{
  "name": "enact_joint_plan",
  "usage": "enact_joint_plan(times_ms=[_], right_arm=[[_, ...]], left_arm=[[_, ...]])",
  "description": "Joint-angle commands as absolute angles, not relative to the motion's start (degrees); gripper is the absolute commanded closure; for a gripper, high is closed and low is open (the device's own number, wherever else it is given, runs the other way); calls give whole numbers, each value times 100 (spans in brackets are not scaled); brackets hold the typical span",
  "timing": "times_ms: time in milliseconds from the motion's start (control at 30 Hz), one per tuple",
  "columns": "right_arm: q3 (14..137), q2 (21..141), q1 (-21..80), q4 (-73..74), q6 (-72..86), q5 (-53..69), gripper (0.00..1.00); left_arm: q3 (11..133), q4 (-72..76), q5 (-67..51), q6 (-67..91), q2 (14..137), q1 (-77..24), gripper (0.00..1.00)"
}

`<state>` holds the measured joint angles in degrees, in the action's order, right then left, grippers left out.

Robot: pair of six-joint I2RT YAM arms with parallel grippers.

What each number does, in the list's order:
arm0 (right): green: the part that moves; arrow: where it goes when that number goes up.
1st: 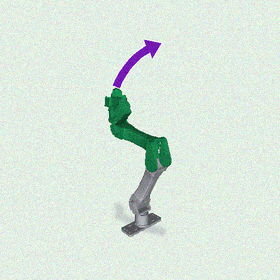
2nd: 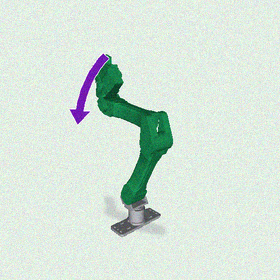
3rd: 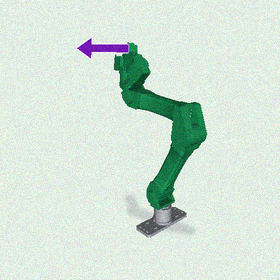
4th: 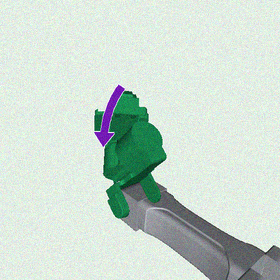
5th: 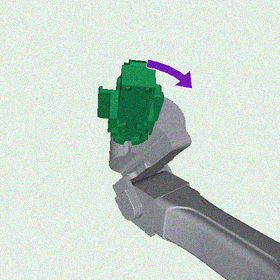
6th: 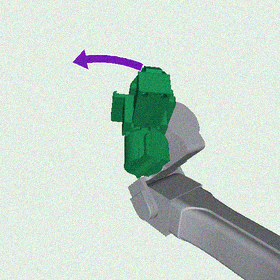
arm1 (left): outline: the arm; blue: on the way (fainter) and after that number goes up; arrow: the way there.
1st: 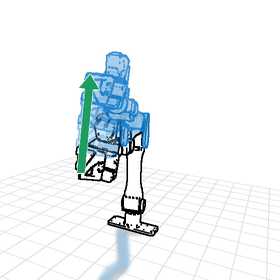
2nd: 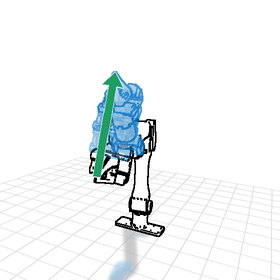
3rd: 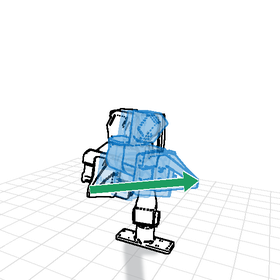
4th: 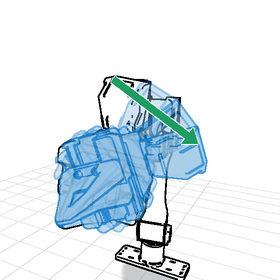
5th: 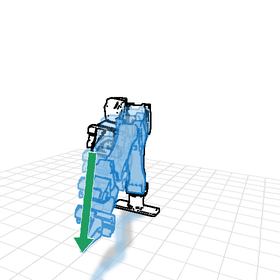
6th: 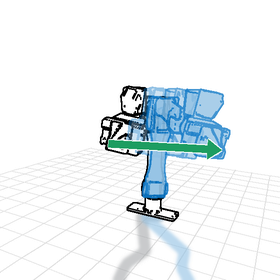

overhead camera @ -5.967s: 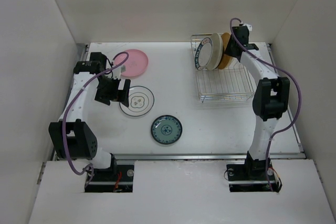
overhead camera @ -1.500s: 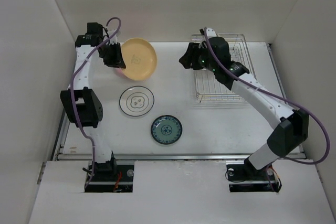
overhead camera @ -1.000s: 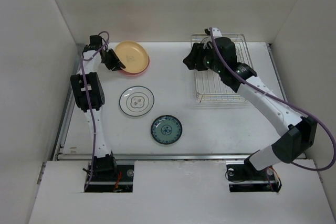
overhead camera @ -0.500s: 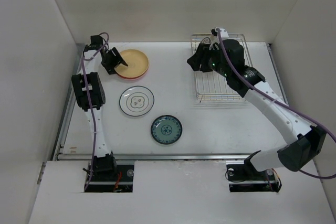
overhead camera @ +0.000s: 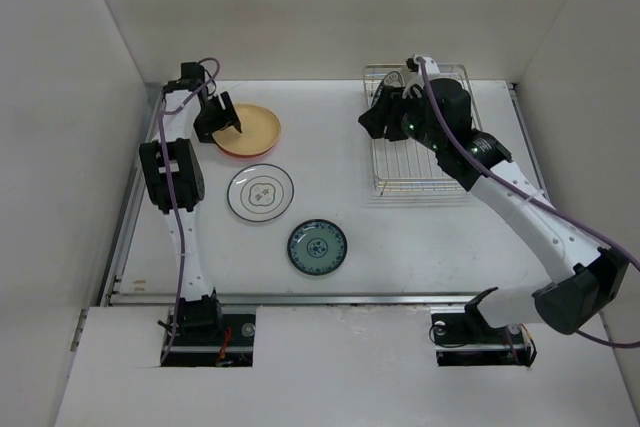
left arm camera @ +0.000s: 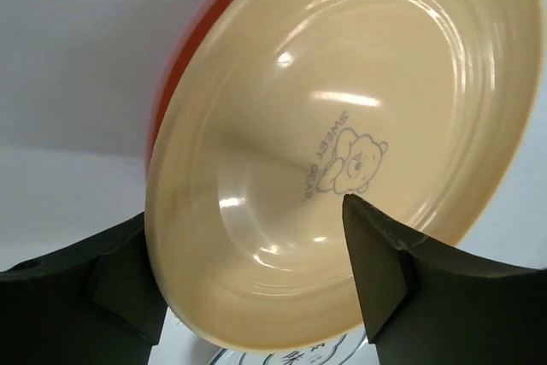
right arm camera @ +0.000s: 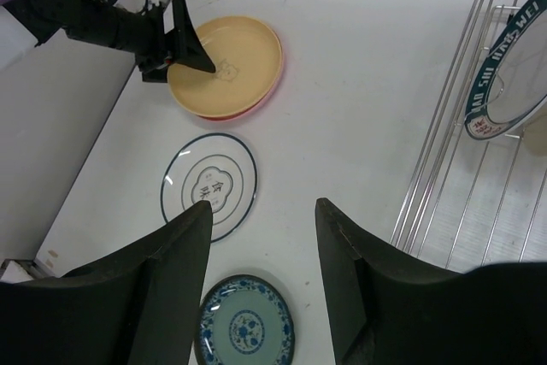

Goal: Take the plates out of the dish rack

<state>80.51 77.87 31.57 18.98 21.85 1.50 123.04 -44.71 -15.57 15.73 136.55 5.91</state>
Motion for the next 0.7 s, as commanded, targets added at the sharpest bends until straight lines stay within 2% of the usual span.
enact_joint_plan(times_ms=[0, 167, 400, 600, 667], right_arm=[[8051, 7523, 3199, 1740, 2127, 193, 42], [8051, 7471, 3199, 1793, 2127, 193, 42], [8051, 7356, 3199, 1898, 2197, -61, 41], [8287, 7233, 3199, 2153, 2197, -1132, 34], [8611, 7460, 3059, 2643, 2197, -1571, 33]], left_arm=[[12498, -4772, -1002, 1170, 13008, 554, 30], [12691, -4948, -625, 722, 13008, 431, 24], [12744, -5115, -431, 510, 12947, 308, 21], [12735, -5115, -431, 379, 12402, 308, 20], [12578, -5115, -431, 125, 12087, 308, 19]])
